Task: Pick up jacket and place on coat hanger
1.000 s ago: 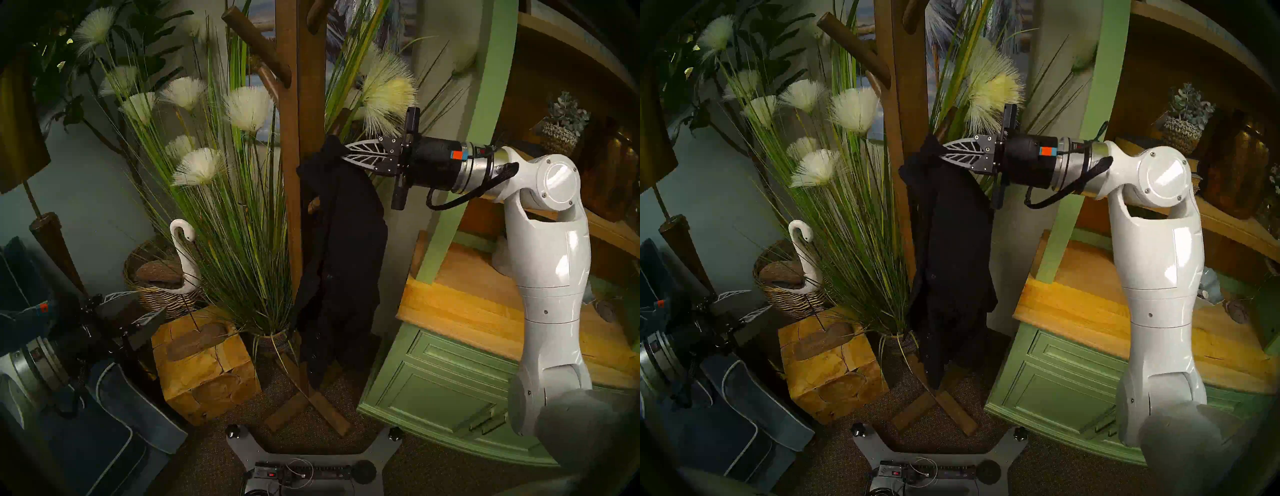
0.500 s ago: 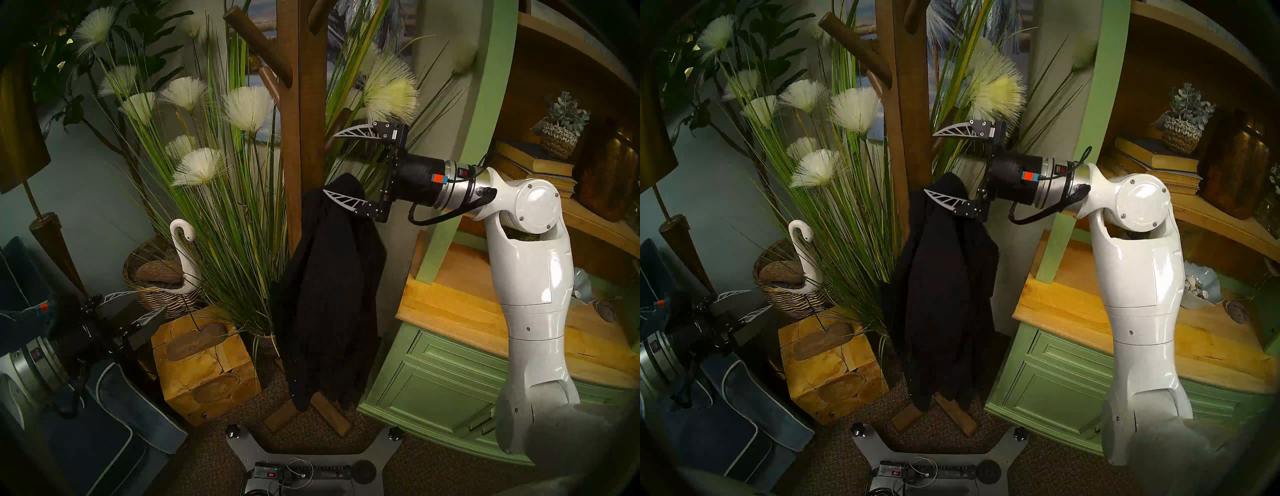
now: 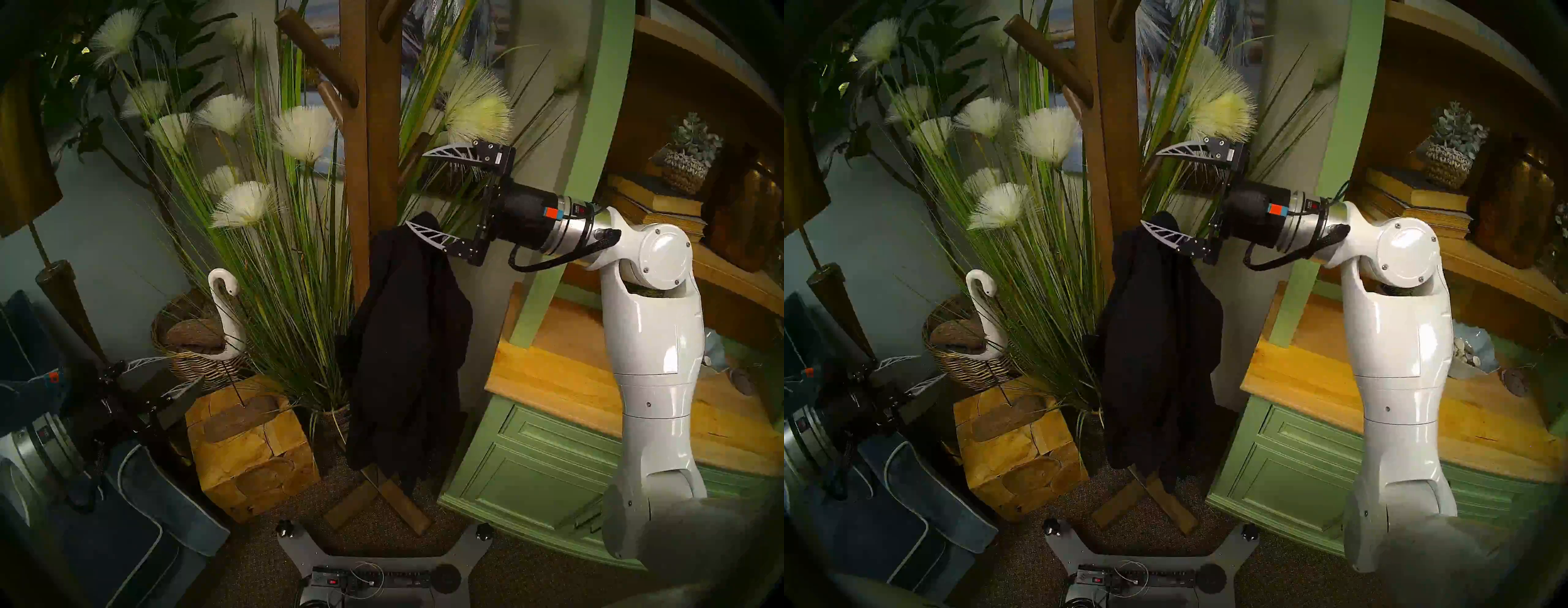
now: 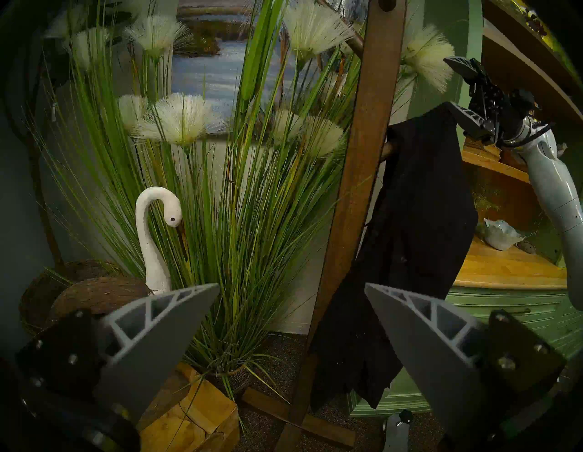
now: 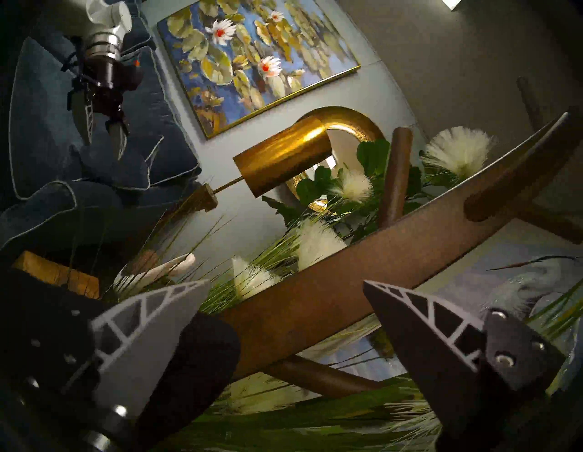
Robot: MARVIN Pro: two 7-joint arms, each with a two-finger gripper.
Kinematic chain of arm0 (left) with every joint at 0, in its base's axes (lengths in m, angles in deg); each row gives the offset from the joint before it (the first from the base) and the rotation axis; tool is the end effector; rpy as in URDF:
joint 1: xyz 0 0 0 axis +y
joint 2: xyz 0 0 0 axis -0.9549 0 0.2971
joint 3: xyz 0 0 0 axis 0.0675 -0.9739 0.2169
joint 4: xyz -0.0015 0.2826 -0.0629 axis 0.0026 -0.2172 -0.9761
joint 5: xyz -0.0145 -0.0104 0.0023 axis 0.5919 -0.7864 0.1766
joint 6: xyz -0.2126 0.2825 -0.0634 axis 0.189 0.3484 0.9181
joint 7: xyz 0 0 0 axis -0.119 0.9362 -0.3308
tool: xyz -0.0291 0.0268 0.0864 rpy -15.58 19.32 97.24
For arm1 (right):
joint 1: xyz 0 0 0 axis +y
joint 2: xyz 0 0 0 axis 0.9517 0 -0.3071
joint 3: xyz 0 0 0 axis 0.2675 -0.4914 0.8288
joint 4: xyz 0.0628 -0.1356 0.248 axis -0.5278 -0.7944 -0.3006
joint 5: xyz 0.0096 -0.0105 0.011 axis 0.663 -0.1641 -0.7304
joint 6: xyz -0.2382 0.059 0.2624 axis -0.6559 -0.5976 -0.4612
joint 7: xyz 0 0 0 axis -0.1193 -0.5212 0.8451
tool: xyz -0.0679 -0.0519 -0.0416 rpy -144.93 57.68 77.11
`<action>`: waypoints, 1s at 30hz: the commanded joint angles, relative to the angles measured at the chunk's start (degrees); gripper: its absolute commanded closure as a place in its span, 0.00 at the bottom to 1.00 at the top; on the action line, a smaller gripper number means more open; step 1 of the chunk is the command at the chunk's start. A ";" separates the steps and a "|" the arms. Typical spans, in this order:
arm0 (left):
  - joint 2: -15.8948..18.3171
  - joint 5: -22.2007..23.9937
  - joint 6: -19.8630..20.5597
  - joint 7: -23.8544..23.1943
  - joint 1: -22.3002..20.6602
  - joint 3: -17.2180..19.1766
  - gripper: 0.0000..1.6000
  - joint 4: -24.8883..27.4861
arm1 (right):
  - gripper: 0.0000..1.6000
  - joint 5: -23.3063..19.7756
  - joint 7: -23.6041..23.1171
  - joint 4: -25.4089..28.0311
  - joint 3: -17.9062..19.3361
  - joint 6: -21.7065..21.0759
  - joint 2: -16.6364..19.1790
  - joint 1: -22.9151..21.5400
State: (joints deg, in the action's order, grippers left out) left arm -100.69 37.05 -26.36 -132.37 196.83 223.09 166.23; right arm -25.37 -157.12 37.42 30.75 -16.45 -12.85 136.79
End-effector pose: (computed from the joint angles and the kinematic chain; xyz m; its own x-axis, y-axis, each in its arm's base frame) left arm 0.1786 0.2111 -0.1358 0.2341 0.0108 0.9721 -0.4286 -0.8964 0.1132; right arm 0.4299 -0.0070 0.0110 -0.8949 0.1491 0.4207 0.3712 -0.2749 0.8869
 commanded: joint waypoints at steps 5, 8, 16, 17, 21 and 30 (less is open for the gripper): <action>0.12 0.45 -0.07 -0.45 -0.20 -0.11 0.00 0.78 | 0.00 -13.42 5.12 7.21 11.02 2.22 -7.05 9.03; 0.14 0.27 -0.08 -0.32 -0.21 -0.15 0.00 0.65 | 0.00 -15.55 7.16 7.07 14.13 3.15 -9.25 13.11; 0.13 -0.06 -0.07 -0.13 -0.19 -0.18 0.00 0.33 | 0.00 -18.29 9.13 3.33 18.80 4.14 -14.22 17.13; 0.13 -0.08 -0.08 -0.12 -0.19 -0.18 0.00 0.30 | 0.00 -18.55 9.29 2.89 19.28 4.24 -14.57 17.08; 0.13 -0.22 -0.08 -0.10 -0.19 -0.18 0.00 0.20 | 0.00 -20.01 10.23 1.76 21.09 5.04 -17.27 20.34; 0.16 -0.47 -0.10 -0.14 -0.23 -0.21 0.00 0.08 | 0.00 -24.07 12.71 1.33 22.80 6.79 -18.66 27.98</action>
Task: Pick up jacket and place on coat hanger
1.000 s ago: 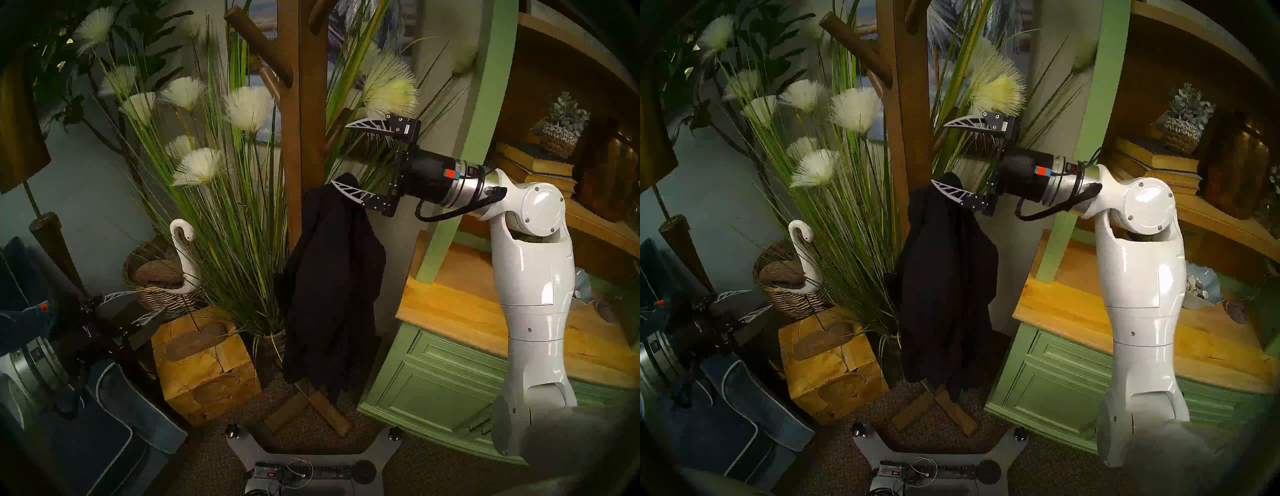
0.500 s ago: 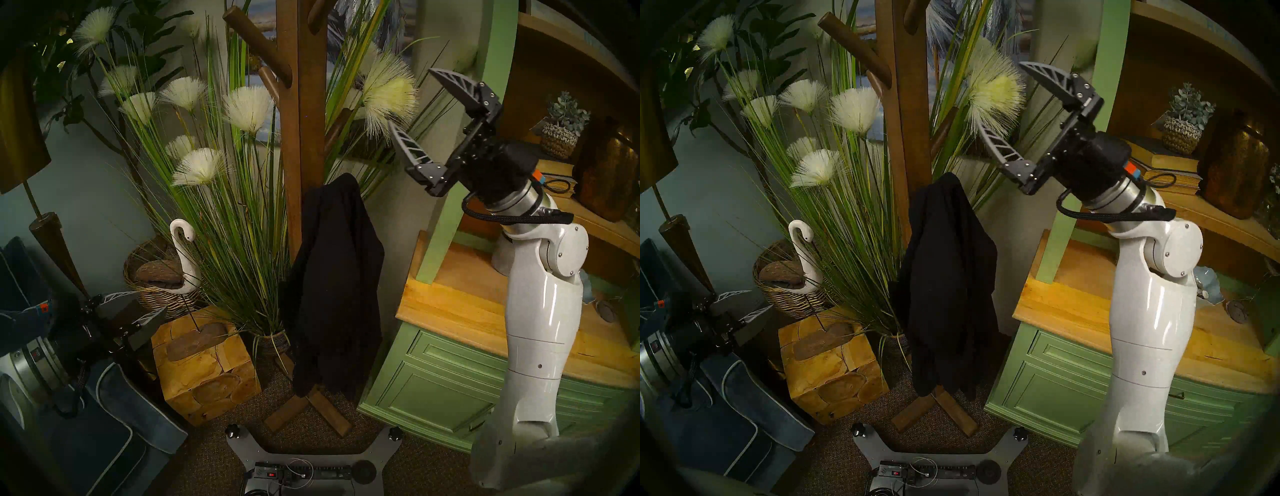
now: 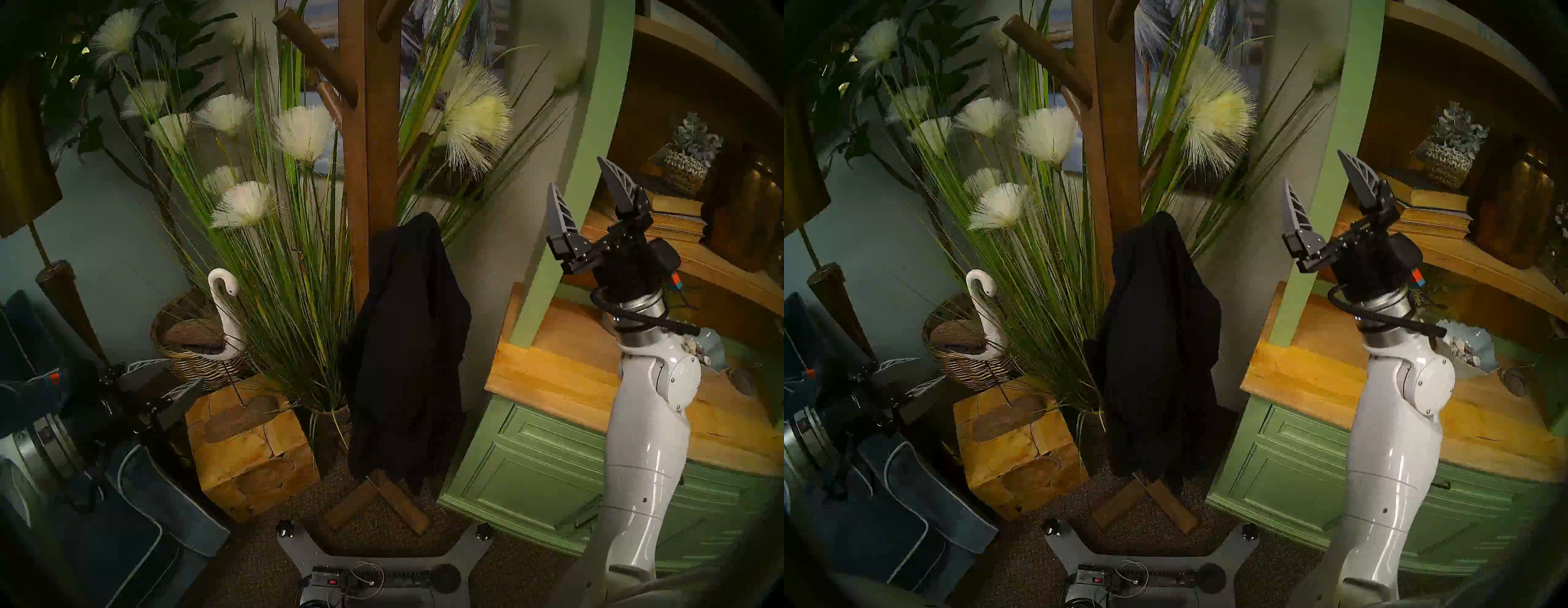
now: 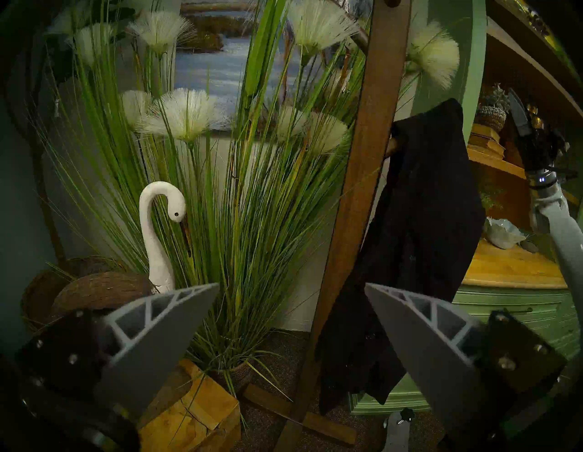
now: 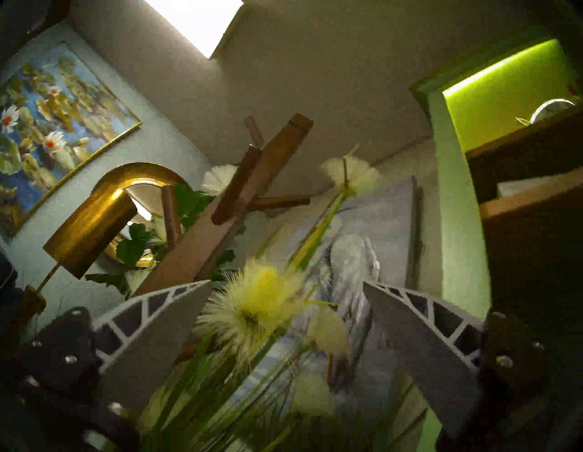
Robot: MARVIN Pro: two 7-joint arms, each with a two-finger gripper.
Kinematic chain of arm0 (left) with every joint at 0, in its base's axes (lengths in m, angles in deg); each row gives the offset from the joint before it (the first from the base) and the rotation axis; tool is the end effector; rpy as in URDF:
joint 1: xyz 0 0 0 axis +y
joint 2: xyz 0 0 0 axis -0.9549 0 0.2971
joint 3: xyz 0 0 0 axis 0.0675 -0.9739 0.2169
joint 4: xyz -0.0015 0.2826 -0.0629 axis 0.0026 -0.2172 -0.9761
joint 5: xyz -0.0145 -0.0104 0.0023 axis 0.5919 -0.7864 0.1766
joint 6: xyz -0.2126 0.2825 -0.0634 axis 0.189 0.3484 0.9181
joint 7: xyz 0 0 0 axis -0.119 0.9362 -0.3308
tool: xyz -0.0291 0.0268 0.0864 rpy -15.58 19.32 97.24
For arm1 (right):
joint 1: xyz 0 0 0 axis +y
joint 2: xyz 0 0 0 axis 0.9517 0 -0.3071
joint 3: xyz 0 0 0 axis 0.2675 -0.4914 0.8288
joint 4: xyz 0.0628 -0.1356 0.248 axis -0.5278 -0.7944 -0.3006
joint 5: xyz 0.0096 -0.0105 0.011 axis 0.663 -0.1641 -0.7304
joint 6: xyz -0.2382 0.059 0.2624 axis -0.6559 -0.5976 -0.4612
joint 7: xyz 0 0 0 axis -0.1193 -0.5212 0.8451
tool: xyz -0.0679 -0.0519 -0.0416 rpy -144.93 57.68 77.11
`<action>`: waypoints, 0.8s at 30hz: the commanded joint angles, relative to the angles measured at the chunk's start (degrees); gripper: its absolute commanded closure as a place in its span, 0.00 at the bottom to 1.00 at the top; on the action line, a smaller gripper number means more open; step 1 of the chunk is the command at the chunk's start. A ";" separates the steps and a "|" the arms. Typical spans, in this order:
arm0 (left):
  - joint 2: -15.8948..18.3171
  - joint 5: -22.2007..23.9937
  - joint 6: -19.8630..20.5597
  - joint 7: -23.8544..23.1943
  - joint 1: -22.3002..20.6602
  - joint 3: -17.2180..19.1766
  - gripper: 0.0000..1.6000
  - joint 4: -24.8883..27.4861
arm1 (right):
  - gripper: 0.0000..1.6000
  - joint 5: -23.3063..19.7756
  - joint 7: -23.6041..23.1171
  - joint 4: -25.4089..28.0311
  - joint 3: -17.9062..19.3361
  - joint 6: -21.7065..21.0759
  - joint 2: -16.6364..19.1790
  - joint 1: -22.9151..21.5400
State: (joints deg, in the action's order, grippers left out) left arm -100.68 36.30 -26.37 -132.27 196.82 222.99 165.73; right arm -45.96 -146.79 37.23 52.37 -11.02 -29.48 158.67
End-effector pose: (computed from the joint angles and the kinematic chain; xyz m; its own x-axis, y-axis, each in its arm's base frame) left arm 0.1787 0.2136 -0.1396 0.2457 0.0105 0.9693 -0.4186 -0.9008 0.1158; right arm 0.3795 -0.1282 -0.1110 -0.8212 -0.0807 0.5650 0.3268 -0.8781 0.3495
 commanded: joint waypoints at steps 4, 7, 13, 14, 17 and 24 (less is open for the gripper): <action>0.16 0.20 -0.10 -0.26 -0.25 -0.13 0.00 0.57 | 0.00 -5.48 3.17 2.42 1.56 2.64 -2.56 9.28; 0.16 0.13 -0.10 -0.27 -0.26 -0.14 0.00 0.56 | 0.00 -7.09 3.76 2.80 1.79 3.52 -3.06 11.68; 0.17 0.00 -0.11 -0.30 -0.29 -0.16 0.00 0.56 | 0.00 -10.43 5.00 2.83 2.18 5.05 -4.28 16.08; 0.17 -0.02 -0.11 -0.30 -0.30 -0.16 0.00 0.57 | 0.00 -10.99 5.22 2.91 2.23 5.35 -4.61 17.24; 0.18 -0.07 -0.11 -0.31 -0.31 -0.17 0.00 0.57 | 0.00 -13.12 5.94 2.57 2.01 5.55 -5.40 19.41; 0.19 -0.11 -0.11 -0.36 -0.35 -0.18 0.00 0.64 | 0.00 -17.64 7.20 3.53 1.15 6.54 -7.70 24.82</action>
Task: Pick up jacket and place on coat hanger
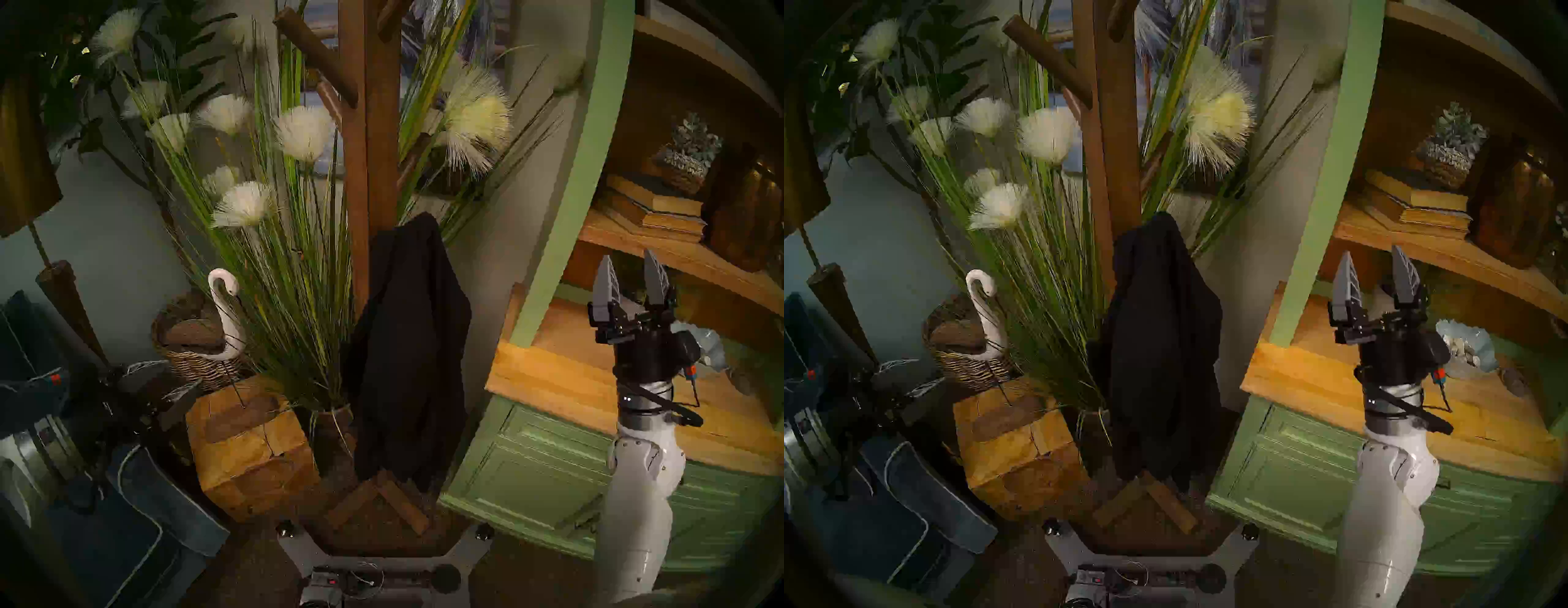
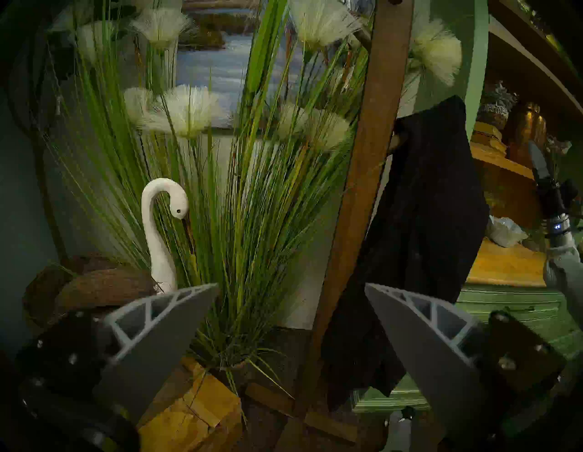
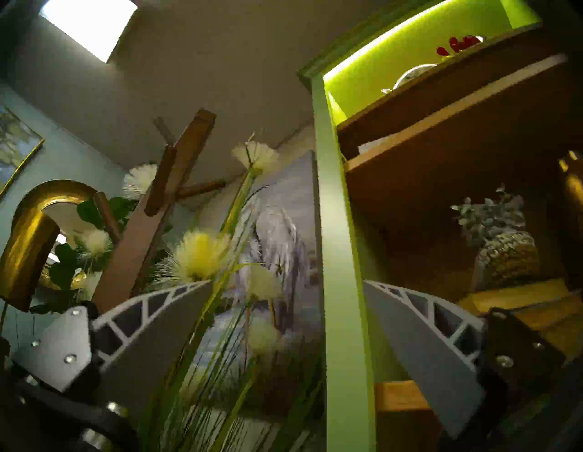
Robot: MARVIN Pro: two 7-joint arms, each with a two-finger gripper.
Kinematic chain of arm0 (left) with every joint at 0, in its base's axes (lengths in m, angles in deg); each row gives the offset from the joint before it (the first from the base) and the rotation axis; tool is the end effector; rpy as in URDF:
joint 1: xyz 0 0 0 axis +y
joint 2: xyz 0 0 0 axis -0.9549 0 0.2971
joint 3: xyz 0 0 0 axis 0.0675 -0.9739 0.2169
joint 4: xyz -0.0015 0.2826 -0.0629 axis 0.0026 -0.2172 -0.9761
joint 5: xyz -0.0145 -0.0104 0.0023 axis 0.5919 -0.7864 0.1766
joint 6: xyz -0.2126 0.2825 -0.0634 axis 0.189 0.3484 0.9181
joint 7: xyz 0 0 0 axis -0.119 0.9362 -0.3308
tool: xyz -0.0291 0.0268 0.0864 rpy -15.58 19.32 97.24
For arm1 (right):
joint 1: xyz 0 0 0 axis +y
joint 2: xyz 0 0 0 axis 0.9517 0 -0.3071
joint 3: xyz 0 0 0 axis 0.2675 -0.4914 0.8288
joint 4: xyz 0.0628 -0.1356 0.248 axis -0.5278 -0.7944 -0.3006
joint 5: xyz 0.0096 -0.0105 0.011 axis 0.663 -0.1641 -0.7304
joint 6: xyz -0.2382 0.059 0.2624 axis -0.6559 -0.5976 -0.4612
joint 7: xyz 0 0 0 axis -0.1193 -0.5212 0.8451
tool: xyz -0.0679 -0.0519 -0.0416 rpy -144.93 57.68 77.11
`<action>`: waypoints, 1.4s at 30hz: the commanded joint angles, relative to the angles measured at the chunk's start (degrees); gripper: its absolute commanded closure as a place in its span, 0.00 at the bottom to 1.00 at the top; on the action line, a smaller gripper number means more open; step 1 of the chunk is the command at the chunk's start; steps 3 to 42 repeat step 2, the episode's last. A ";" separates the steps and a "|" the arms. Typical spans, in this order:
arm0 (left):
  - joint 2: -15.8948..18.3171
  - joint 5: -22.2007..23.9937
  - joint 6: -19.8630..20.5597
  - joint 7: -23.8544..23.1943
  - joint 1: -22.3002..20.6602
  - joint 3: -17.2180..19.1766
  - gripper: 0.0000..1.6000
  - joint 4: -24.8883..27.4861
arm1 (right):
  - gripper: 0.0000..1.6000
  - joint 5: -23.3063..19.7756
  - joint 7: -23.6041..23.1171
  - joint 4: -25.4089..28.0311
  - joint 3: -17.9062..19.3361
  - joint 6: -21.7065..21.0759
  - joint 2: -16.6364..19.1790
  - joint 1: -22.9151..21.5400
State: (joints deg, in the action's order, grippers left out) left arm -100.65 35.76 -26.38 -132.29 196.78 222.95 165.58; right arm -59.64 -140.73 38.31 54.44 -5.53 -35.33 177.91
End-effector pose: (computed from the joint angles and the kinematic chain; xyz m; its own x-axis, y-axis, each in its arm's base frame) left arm 0.1789 0.2145 -0.1409 0.2516 0.0067 0.9678 -0.4145 -0.9029 0.1140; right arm 0.3043 -0.1498 -0.2172 -0.7499 -0.1938 0.6325 0.2368 -0.9714 -0.0168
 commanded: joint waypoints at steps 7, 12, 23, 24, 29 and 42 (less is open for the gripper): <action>0.17 0.43 -0.10 -0.35 -0.31 -0.14 0.00 0.81 | 0.00 -4.86 1.37 2.68 -1.19 1.29 -2.35 6.58; 0.17 0.43 -0.10 -0.35 -0.31 -0.14 0.00 0.81 | 0.00 -4.86 1.37 2.68 -1.19 1.29 -2.35 6.58; 0.17 0.43 -0.10 -0.35 -0.31 -0.14 0.00 0.81 | 0.00 -4.86 1.37 2.68 -1.19 1.29 -2.35 6.58; 0.17 0.43 -0.10 -0.35 -0.31 -0.14 0.00 0.81 | 0.00 -4.86 1.37 2.68 -1.19 1.29 -2.35 6.58; 0.17 0.43 -0.10 -0.35 -0.31 -0.14 0.00 0.81 | 0.00 -4.86 1.37 2.68 -1.19 1.29 -2.35 6.58; 0.17 0.43 -0.10 -0.35 -0.31 -0.14 0.00 0.81 | 0.00 -4.86 1.37 2.68 -1.19 1.29 -2.35 6.58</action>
